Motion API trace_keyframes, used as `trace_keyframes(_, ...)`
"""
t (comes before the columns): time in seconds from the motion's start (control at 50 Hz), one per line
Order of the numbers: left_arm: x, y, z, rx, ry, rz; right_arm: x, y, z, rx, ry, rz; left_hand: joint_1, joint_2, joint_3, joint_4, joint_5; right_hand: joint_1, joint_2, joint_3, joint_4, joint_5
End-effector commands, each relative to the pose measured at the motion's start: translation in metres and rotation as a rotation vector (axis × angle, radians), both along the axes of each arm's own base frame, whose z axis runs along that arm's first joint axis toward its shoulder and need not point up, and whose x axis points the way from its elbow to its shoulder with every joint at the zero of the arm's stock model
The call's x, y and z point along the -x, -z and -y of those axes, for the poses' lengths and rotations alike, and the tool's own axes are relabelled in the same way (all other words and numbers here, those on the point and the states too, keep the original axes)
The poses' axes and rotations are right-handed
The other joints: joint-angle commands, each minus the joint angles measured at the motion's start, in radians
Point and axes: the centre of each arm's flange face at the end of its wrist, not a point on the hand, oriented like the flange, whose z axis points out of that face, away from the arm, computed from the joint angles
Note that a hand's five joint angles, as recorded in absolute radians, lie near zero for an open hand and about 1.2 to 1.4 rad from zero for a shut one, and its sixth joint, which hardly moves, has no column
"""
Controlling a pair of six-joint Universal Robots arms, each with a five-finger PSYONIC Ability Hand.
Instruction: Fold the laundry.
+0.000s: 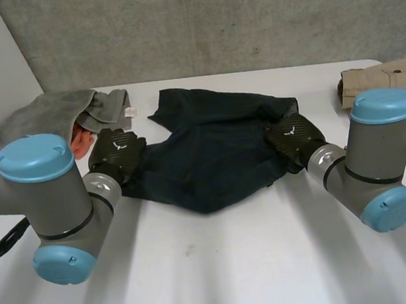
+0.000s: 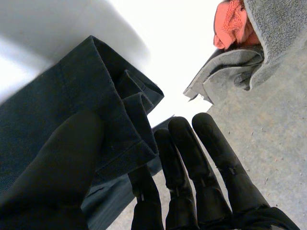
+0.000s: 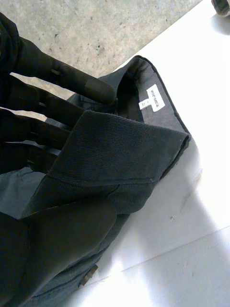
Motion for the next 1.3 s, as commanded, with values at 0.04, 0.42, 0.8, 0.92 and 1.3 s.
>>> trace_keyframes(0.04, 0.005, 0.011, -0.012, -0.069, 0.065, 0.076, 0.008, -0.002, 0.003, -0.049, 0.011, -0.034, 0.467, 0.466, 0.462, 0.466, 0.465, 0.46, 0.457, 0.464, 0.462, 0.47)
trace_keyframes(0.42, -0.001, 0.007, -0.014, -0.093, 0.065, 0.145, 0.037, -0.054, -0.002, -0.175, 0.064, -0.068, -0.704, -0.705, -0.709, -0.705, -0.706, -0.747, -0.75, -0.743, -0.745, -0.737)
trace_keyframes(0.8, -0.021, -0.007, 0.008, -0.193, -0.016, -0.046, 0.005, -0.063, 0.018, -0.255, -0.046, -0.061, -0.557, -0.558, -0.562, -0.558, -0.559, -0.201, -0.205, -0.198, -0.199, -0.191)
trace_keyframes(0.92, -0.024, 0.005, 0.013, -0.305, -0.006, -0.086, -0.002, -0.039, 0.019, -0.27, -0.09, -0.127, -0.516, -0.517, -0.521, -0.517, -0.518, -0.256, -0.26, -0.253, -0.255, -0.246)
trace_keyframes(1.3, -0.018, 0.033, 0.013, -0.386, 0.021, -0.014, -0.003, 0.009, 0.029, -0.247, -0.073, -0.165, -0.528, -0.529, -0.533, -0.529, -0.53, -0.114, -0.118, -0.111, -0.113, -0.104)
